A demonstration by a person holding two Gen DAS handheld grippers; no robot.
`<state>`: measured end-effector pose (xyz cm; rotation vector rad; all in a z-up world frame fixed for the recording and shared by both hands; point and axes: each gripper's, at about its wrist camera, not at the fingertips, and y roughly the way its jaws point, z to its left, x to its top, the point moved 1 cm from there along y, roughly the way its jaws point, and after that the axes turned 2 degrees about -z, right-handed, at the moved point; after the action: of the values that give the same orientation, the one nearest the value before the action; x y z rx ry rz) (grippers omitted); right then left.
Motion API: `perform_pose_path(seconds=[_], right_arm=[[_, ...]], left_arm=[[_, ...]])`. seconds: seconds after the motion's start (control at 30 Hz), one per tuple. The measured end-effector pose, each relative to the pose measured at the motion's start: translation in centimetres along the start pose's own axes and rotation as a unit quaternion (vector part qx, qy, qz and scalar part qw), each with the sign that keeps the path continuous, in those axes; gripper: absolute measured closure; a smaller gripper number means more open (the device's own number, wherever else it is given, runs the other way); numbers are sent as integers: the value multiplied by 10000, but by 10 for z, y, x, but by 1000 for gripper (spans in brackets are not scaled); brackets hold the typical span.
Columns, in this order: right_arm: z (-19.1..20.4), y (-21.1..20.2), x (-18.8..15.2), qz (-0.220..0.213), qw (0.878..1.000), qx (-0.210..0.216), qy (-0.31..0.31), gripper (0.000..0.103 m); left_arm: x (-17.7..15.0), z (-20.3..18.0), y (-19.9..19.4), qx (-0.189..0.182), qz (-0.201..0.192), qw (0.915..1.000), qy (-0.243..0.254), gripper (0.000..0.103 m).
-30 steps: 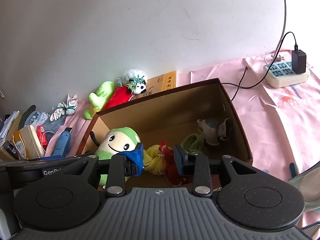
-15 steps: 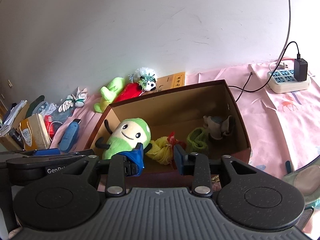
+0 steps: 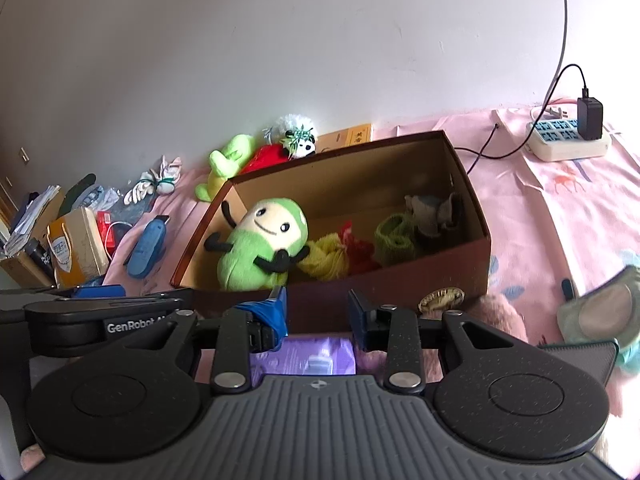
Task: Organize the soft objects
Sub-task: 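Lower both items into the box and open both tools to release, then withdraw both tools from the box toward the teddy bear and towel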
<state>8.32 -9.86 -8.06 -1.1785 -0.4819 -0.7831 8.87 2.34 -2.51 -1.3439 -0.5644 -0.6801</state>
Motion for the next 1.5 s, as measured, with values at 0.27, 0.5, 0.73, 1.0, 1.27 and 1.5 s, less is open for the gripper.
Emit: perform_pose_path(seconds=[0.27,0.5,0.73,1.0,1.27,1.5], right_arm=[[1,-10,-20,86,9999,-55,-18,86],[-3,-17,-35,151,9998,-157,19,86],[-6,-22,-47,265,9994,-232,68,86],[-10,-28,-55,307,9992,-256,78,86],[-28,-44,-64,285,9987,-428,-3,86],[-57,-61,-76,351,9965,-710,254,86]], left_arm=[[-18,-4,0,-154,187,9996,110,29],[-31,-9,1,-272,264,9989,268,29],[-41,-12,2,-454,388,9976,338,29],[-49,-20,-1,-711,378,9956,477,29],[-64,-38,-11,-1225,187,9884,883,29],[-72,-61,-17,-1792,77,9749,1321,29]])
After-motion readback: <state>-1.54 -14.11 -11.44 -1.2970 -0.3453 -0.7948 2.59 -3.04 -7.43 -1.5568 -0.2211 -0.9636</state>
